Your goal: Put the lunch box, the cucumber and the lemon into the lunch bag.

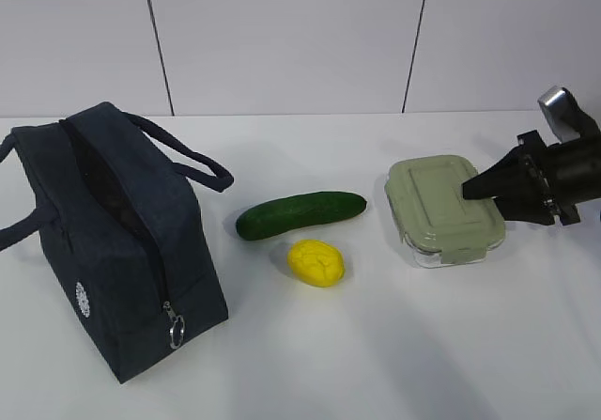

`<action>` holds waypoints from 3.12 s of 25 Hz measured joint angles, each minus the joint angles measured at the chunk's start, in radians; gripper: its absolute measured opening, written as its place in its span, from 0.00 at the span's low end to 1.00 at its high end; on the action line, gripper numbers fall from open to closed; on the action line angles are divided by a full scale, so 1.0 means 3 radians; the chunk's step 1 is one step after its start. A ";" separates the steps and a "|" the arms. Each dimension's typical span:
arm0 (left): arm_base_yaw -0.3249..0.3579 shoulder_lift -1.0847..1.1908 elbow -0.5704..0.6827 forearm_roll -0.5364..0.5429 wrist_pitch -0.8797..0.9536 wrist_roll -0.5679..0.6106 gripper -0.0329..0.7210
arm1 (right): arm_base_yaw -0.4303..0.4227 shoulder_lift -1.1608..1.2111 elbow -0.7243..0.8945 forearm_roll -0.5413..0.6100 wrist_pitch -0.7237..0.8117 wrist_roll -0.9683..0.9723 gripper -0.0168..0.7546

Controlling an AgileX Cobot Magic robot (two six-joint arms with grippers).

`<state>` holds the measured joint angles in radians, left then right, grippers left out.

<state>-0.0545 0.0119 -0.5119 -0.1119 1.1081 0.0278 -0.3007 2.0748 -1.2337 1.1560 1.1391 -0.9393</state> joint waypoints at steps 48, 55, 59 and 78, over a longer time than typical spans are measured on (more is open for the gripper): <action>0.0000 0.3512 -0.0752 -0.1649 -0.1100 -0.0112 0.75 | 0.0831 -0.0930 0.0014 0.0494 0.0076 0.0326 0.49; 0.0000 0.3869 -0.0769 -0.2066 -0.1387 0.0189 0.75 | 0.0837 -0.0973 0.0016 0.0592 0.0076 0.0329 0.49; 0.0000 0.4116 -0.0769 -0.2211 -0.1561 0.0338 0.73 | 0.0837 -0.0981 0.0021 0.0626 0.0076 0.0329 0.49; 0.0000 0.4833 -0.1386 -0.2741 -0.0873 0.1318 0.04 | 0.1408 -0.0981 0.0028 0.1031 0.0076 0.0335 0.49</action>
<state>-0.0545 1.4619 -0.9276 -0.9343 0.8462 0.4232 0.1217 1.7805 -1.2255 1.4652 1.1618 -0.8389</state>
